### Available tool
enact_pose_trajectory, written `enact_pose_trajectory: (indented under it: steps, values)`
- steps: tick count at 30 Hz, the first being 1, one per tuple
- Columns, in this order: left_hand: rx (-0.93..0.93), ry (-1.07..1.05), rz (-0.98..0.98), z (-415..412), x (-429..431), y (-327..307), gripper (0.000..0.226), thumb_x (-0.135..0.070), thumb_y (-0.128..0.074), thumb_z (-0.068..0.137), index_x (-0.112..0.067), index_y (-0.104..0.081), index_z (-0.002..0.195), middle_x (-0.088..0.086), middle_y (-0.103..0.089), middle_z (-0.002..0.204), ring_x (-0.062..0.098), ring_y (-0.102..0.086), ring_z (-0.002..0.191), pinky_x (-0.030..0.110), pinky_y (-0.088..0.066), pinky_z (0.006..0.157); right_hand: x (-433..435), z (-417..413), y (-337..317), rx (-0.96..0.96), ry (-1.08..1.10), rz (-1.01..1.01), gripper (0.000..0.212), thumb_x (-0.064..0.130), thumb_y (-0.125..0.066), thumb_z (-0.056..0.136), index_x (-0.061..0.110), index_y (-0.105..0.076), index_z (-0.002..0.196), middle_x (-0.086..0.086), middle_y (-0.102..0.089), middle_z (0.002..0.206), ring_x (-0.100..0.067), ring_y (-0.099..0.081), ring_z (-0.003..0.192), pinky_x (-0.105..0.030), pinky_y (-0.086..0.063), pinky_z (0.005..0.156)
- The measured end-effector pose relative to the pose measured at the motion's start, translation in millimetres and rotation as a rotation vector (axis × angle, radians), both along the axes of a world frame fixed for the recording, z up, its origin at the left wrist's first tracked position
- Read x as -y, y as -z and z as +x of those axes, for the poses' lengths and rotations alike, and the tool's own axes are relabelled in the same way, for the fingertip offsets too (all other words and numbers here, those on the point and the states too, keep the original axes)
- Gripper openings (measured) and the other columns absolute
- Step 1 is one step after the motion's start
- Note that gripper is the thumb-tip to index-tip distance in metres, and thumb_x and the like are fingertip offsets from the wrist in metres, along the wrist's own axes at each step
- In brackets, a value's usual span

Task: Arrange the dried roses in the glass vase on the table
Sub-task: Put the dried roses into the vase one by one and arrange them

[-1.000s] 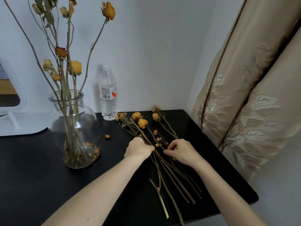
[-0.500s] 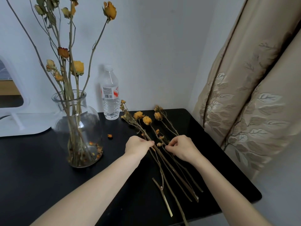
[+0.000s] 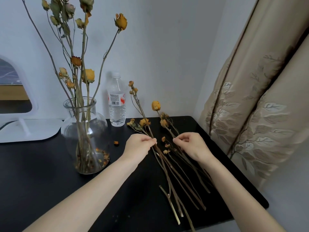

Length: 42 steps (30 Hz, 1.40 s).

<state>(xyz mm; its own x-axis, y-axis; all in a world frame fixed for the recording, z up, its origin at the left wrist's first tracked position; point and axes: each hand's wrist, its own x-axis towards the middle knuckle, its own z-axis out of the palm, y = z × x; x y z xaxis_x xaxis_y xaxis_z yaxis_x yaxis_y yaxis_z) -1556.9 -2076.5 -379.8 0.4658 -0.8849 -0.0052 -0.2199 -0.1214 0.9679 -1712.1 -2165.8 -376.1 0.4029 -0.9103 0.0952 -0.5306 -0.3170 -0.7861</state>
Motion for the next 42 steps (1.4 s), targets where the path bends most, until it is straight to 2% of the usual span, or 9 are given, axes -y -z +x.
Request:
enact_pose_trajectory:
  steps: [4, 7, 9, 11, 15, 23, 29, 36, 42]
  values:
    - [0.067, 0.058, -0.083, 6.8, -12.4, -15.4, 0.018, -0.020, -0.057, 0.090, -0.021, -0.069, 0.077, -0.009, -0.048, 0.052, 0.006, -0.045, 0.054, 0.018, -0.037, 0.053, -5.7, 10.1, -12.3, 0.123, -0.011, -0.014, 0.013, 0.026, -0.062, 0.088, 0.017, -0.071, 0.092, 0.004, -0.066, 0.072, -0.007, -0.062, 0.070, -0.021, -0.049, 0.068]
    - [0.134, 0.090, -0.146, 12.3, -23.3, -26.7, 0.018, -0.021, -0.055, 0.091, -0.023, -0.068, 0.079, -0.015, -0.051, 0.042, -0.001, -0.047, 0.046, 0.010, -0.038, 0.048, -10.7, 19.8, -21.0, 0.225, -0.010, -0.025, 0.014, 0.027, -0.062, 0.088, 0.017, -0.071, 0.087, 0.001, -0.062, 0.063, -0.002, -0.056, 0.056, -0.016, -0.043, 0.059]
    - [0.172, 0.102, -0.193, 16.4, -31.4, -35.8, 0.019, -0.021, -0.055, 0.091, -0.025, -0.067, 0.077, -0.019, -0.051, 0.041, -0.004, -0.047, 0.044, 0.008, -0.038, 0.047, -13.9, 27.0, -27.7, 0.299, -0.012, -0.015, 0.015, 0.026, -0.061, 0.089, 0.014, -0.071, 0.086, 0.007, -0.056, 0.054, 0.002, -0.050, 0.046, -0.012, -0.038, 0.050]
    - [0.199, 0.098, -0.235, 22.1, -39.6, -46.0, 0.019, -0.022, -0.055, 0.092, -0.027, -0.066, 0.077, -0.016, -0.050, 0.042, -0.003, -0.045, 0.044, 0.010, -0.039, 0.049, -17.3, 35.0, -35.3, 0.350, -0.025, -0.020, 0.015, 0.025, -0.061, 0.089, 0.014, -0.070, 0.086, 0.012, -0.052, 0.045, 0.004, -0.047, 0.040, -0.009, -0.036, 0.043]
    - [0.268, 0.067, -0.297, 38.9, -57.2, -69.2, 0.015, -0.024, -0.054, 0.091, -0.025, -0.066, 0.082, -0.011, -0.048, 0.048, -0.002, -0.045, 0.045, 0.016, -0.041, 0.054, -26.8, 51.6, -54.4, 0.457, -0.069, -0.032, 0.019, 0.025, -0.060, 0.090, 0.011, -0.069, 0.081, 0.013, -0.051, 0.043, 0.004, -0.047, 0.039, -0.007, -0.037, 0.043]
    - [0.294, -0.069, -0.475, 78.2, -86.7, -130.3, 0.016, -0.020, -0.050, 0.093, -0.020, -0.063, 0.085, -0.010, -0.048, 0.051, -0.002, -0.046, 0.046, 0.012, -0.041, 0.046, -50.3, 93.5, -111.2, 0.621, -0.161, -0.079, 0.016, 0.021, -0.057, 0.091, 0.015, -0.068, 0.080, 0.015, -0.048, 0.039, 0.003, -0.043, 0.038, -0.007, -0.034, 0.041]
    - [0.305, -0.163, -0.578, 106.6, -94.7, -171.4, 0.019, -0.015, -0.048, 0.095, -0.018, -0.062, 0.083, -0.004, -0.052, 0.064, -0.003, -0.048, 0.048, 0.013, -0.042, 0.045, -64.1, 125.4, -148.1, 0.712, -0.241, -0.095, 0.021, 0.017, -0.058, 0.090, 0.017, -0.063, 0.070, 0.014, -0.047, 0.039, 0.001, -0.040, 0.036, -0.007, -0.031, 0.040]
    - [0.343, -0.281, -0.657, 130.5, -98.9, -191.8, 0.019, -0.015, -0.046, 0.096, -0.018, -0.062, 0.086, -0.005, -0.053, 0.067, -0.005, -0.048, 0.050, 0.010, -0.042, 0.046, -69.3, 147.2, -160.4, 0.806, -0.260, -0.041, 0.018, 0.018, -0.058, 0.090, 0.018, -0.067, 0.074, 0.014, -0.048, 0.041, 0.001, -0.039, 0.037, -0.009, -0.032, 0.039]
    - [0.352, -0.340, -0.701, 140.4, -95.1, -193.7, 0.017, -0.017, -0.044, 0.097, -0.016, -0.061, 0.093, -0.005, -0.053, 0.070, -0.002, -0.048, 0.056, 0.011, -0.043, 0.050, -65.2, 151.7, -157.1, 0.788, -0.246, -0.046, 0.014, 0.019, -0.058, 0.090, 0.018, -0.068, 0.080, 0.015, -0.049, 0.041, 0.002, -0.041, 0.038, -0.009, -0.032, 0.040]
